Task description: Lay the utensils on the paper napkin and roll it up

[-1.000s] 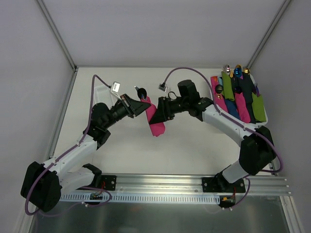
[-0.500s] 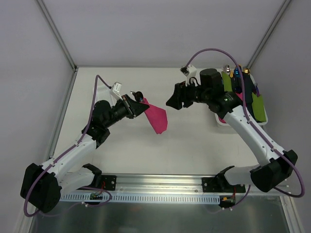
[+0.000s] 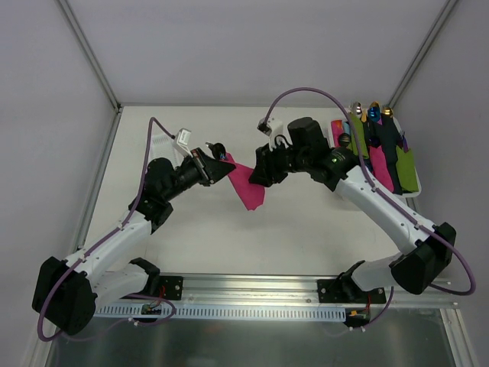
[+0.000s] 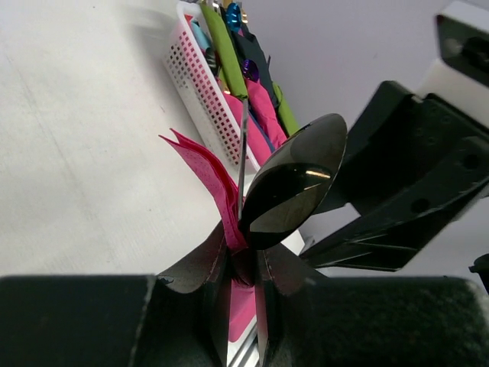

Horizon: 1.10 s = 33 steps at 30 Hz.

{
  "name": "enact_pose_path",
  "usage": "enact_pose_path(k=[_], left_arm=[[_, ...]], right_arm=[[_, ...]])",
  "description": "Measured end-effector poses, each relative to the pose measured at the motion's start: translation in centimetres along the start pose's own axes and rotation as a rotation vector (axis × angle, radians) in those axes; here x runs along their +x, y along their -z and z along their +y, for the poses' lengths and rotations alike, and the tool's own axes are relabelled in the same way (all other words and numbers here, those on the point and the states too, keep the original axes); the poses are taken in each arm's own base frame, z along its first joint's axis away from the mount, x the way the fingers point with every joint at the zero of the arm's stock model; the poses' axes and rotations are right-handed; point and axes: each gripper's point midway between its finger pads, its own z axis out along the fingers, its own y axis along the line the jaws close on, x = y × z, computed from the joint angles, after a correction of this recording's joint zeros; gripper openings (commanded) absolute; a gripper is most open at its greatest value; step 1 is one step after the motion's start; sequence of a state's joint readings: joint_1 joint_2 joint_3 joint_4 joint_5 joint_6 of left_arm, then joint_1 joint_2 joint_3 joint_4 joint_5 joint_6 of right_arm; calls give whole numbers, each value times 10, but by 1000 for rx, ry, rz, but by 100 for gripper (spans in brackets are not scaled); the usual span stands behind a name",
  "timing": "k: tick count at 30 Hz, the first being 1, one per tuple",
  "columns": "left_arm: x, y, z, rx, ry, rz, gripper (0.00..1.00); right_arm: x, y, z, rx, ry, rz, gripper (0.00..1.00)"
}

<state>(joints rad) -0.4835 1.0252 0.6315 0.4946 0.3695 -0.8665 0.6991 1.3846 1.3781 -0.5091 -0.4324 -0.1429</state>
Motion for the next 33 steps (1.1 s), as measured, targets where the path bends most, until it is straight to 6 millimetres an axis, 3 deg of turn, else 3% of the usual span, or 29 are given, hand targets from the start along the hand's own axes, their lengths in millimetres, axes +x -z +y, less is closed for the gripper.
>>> enact_pose_path(k=[9,33], left_arm=[[-1,0,-8,36,7,4,0],[-4,-1,-25,121,24,-1,0]], right_arm=[[15,-17,-3,-26,-27,59,46],[22,-20,28,-251,-121,78,39]])
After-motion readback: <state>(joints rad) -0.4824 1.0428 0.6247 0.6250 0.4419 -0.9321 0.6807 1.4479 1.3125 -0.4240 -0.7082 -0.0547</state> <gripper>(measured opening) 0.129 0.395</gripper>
